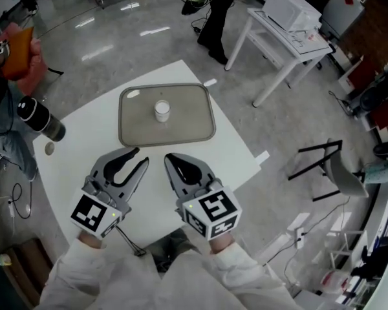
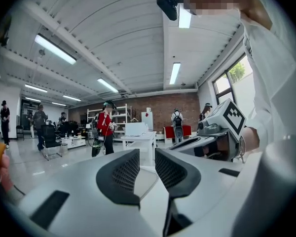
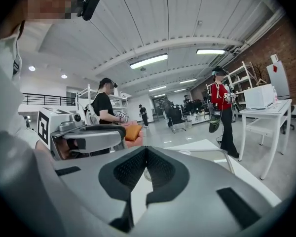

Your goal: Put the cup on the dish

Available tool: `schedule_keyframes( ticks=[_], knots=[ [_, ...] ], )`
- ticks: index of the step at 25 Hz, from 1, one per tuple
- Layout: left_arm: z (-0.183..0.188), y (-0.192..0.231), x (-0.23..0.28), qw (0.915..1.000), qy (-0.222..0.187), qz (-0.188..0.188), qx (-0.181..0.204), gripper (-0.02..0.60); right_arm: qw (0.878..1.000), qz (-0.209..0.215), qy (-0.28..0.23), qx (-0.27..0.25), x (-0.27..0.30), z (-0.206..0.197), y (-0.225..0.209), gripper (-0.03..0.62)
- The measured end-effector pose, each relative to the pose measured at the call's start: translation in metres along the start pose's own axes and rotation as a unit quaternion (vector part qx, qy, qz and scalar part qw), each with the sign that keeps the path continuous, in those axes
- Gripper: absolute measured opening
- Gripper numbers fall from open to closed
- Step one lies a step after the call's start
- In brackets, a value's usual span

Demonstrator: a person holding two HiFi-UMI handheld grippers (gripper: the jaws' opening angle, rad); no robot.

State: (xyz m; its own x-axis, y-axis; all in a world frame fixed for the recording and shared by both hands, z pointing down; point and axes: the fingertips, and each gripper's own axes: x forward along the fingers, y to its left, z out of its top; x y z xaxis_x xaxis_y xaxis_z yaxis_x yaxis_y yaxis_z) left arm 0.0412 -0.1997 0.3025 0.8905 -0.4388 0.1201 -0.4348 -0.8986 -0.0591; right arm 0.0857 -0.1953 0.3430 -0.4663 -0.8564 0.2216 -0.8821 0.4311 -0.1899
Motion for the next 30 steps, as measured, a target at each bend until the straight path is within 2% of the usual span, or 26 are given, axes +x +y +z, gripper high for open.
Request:
schedule_keyframes(
  ticks=[4, 8, 11, 16, 25, 30],
  knots=[
    [0.008, -0.01, -0.021, 0.9999, -0.003, 0.013, -0.004, 0.05, 1.0, 0.013, -0.005, -0.01, -0.015, 0.008, 0.025, 0.011],
    [0.011, -0.024, -0.035, 0.9998, -0.008, 0.017, -0.002, 0.022, 0.999, 0.028, 0.005, -0.027, -0.024, 0.004, 0.043, 0.011],
    [0.011, -0.034, -0.042, 0.9998, -0.008, 0.017, -0.007, 0.011, 0.999, 0.038, 0.002, -0.012, -0.03, 0.0, 0.051, 0.011],
    [0.002, -0.047, -0.054, 0.9996, 0.003, 0.011, -0.026, 0.008, 0.999, 0.049, 0.001, -0.013, -0.035, -0.003, 0.066, 0.011],
    [-0.025, -0.064, -0.066, 0.9959, 0.023, 0.027, -0.084, 0.008, 0.998, 0.063, 0.002, -0.029, -0.051, -0.007, 0.085, 0.011],
    [-0.033, -0.07, -0.067, 0.9939, 0.032, 0.03, -0.101, 0.008, 0.998, 0.059, 0.001, -0.029, -0.054, -0.01, 0.086, 0.011]
  ],
)
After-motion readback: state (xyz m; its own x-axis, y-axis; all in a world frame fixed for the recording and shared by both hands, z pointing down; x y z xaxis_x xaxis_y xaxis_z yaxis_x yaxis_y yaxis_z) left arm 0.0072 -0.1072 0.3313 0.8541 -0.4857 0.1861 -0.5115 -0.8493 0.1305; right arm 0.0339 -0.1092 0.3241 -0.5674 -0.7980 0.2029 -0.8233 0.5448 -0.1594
